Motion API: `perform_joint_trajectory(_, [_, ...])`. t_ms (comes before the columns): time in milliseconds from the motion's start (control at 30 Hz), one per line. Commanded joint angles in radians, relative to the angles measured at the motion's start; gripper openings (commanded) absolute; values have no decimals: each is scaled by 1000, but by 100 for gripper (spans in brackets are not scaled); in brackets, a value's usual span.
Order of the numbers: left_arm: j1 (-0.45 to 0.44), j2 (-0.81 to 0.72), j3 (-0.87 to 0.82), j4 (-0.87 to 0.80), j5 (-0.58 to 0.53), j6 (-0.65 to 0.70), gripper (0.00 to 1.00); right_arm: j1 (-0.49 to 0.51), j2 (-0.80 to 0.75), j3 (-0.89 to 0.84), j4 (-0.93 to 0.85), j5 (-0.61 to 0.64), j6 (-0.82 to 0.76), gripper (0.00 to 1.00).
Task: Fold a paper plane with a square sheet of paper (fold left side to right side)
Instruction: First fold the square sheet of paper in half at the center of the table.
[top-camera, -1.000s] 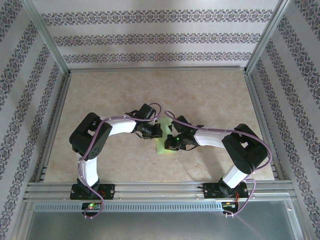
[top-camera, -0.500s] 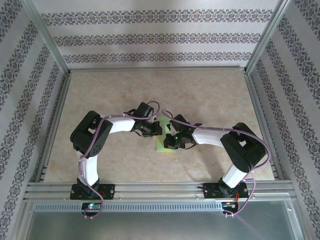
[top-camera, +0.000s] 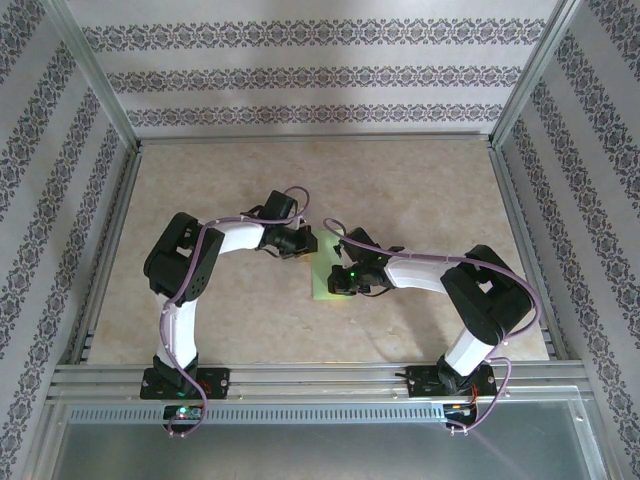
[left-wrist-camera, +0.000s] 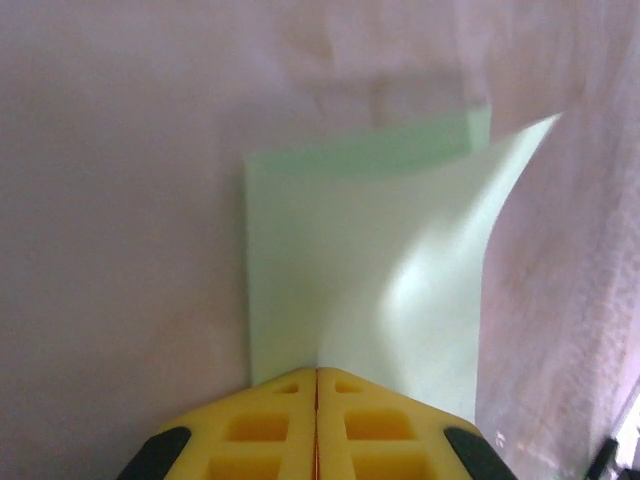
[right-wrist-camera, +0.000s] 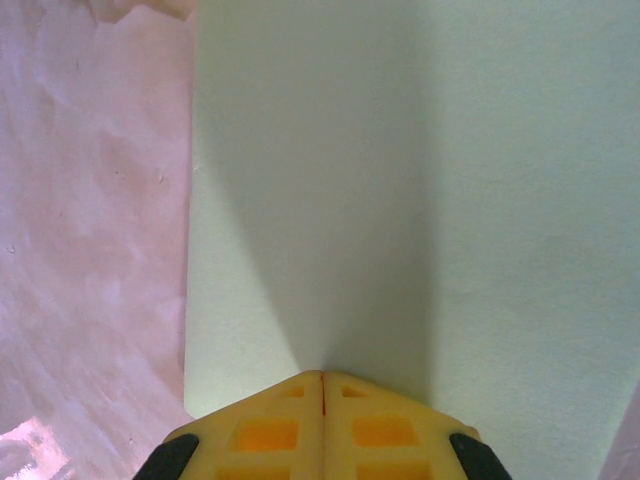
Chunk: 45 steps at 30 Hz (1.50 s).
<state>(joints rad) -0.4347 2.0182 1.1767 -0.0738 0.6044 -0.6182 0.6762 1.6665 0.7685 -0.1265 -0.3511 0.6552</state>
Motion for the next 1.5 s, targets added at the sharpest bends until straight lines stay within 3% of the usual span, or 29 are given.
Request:
perform_joint_trajectory(0, [45, 35, 55, -3, -88, 40, 9, -8, 52, -66, -204, 86, -18, 0])
perform_joint_trajectory(300, [56, 50, 111, -7, -85, 52, 9, -9, 55, -57, -192, 72, -13, 0])
perform_joint_trajectory(500, [55, -76, 34, 10, -101, 66, 9, -10, 55, -49, -181, 60, -5, 0])
perform_joint_trajectory(700, [8, -185, -74, 63, -48, 35, 9, -10, 59, -44, -178, 63, -3, 0])
perform_joint_trajectory(867, [-46, -139, -103, 162, 0, -34, 9, -11, 64, -44, -182, 67, -3, 0])
perform_joint_trajectory(1067, [-51, -47, -30, 164, -4, -21, 8, -12, 67, -45, -187, 72, -5, 0])
perform_joint_trajectory(1467, [-48, 37, 6, 160, -81, 17, 8, -9, 70, -46, -195, 79, -5, 0])
